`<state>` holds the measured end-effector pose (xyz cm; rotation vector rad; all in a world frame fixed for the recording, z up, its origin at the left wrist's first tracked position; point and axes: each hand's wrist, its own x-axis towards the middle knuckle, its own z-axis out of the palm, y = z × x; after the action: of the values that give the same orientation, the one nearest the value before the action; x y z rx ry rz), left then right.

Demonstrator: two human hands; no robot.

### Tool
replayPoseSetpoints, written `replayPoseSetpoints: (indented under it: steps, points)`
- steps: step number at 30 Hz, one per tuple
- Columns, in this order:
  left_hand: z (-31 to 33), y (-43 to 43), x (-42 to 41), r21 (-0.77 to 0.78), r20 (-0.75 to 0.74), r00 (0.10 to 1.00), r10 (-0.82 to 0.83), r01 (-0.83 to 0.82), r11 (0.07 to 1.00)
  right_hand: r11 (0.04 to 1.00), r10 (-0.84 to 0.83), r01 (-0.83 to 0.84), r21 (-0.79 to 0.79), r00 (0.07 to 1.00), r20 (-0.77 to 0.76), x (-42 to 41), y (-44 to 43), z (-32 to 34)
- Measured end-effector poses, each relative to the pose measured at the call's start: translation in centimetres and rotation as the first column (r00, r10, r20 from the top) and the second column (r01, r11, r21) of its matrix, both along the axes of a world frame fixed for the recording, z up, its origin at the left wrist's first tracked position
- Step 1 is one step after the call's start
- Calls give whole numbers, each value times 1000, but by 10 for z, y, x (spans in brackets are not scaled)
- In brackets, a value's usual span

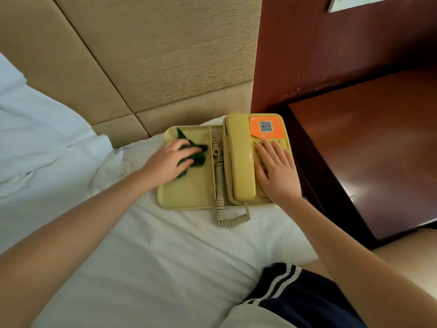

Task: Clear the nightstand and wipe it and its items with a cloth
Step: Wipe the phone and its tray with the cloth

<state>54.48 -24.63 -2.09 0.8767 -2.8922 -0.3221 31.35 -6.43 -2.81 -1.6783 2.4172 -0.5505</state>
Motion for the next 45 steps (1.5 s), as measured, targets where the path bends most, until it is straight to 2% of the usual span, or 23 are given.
replayPoseSetpoints:
  steps: [3, 6, 8, 11, 14, 16, 20, 25, 28, 31, 34, 36, 38, 40, 42, 45]
  points:
    - [-4, -2, -36, -96, -53, 930, 363, -367, 925, 1000, 10, -10, -9, 1000, 10, 1, 0, 1]
    - [-9, 10, -55, -86, -105, 854, 510, -519, 851, 1000, 7, -7, 6, 1000, 1, 1, 0, 2]
    - [-10, 15, -47, -73, -103, 888, 448, -456, 887, 1000, 6, -6, 18, 1000, -1, 1, 0, 1]
    - [-2, 30, -21, -35, -66, 973, 222, -225, 974, 1000, 9, -9, 12, 1000, 5, 0, 0, -1]
    - [7, 46, 2, -1, -5, 999, 50, -50, 999, 1000, 1, -1, 16, 1000, 6, 1, 1, -1]
    - [8, 44, 4, 6, 5, 997, 83, -83, 996, 1000, -2, 2, 18, 1000, 4, 1, 1, -2]
    - [2, 20, -21, -13, -35, 966, 255, -255, 967, 1000, -4, 4, 12, 1000, 8, 0, 0, -2]
    - [1, -12, -51, 6, -22, 979, 203, -203, 979, 1000, -14, 14, 10, 1000, 14, 2, 0, -2]
    - [2, -13, -53, -61, -9, 979, 204, -204, 977, 1000, -17, 17, 14, 1000, 10, 2, 0, -1]
    - [5, -11, -46, -151, 16, 956, 293, -288, 946, 1000, -14, 14, 15, 1000, 9, 2, 0, -1]
    - [7, -5, -41, -276, 131, 897, 422, -376, 884, 1000, -9, 9, 5, 1000, 3, 1, 0, -1]
    - [11, 2, -45, -342, 242, 819, 521, -430, 835, 1000, -4, 4, 5, 1000, -3, 1, 0, -2]
    - [15, 8, -50, -379, 327, 746, 580, -458, 804, 1000, -4, 4, 1, 1000, 2, 1, 0, -2]
    - [18, 16, -49, -380, 365, 711, 601, -475, 793, 1000, -7, 7, -5, 1000, 11, 2, 0, -1]
    - [19, 32, -39, -377, 359, 735, 575, -449, 810, 1000, -10, 11, -6, 1000, 12, 3, 0, -1]
    - [19, 52, -5, -385, 256, 879, 403, -290, 876, 1000, -11, 11, 1, 1000, 13, 3, 0, -1]
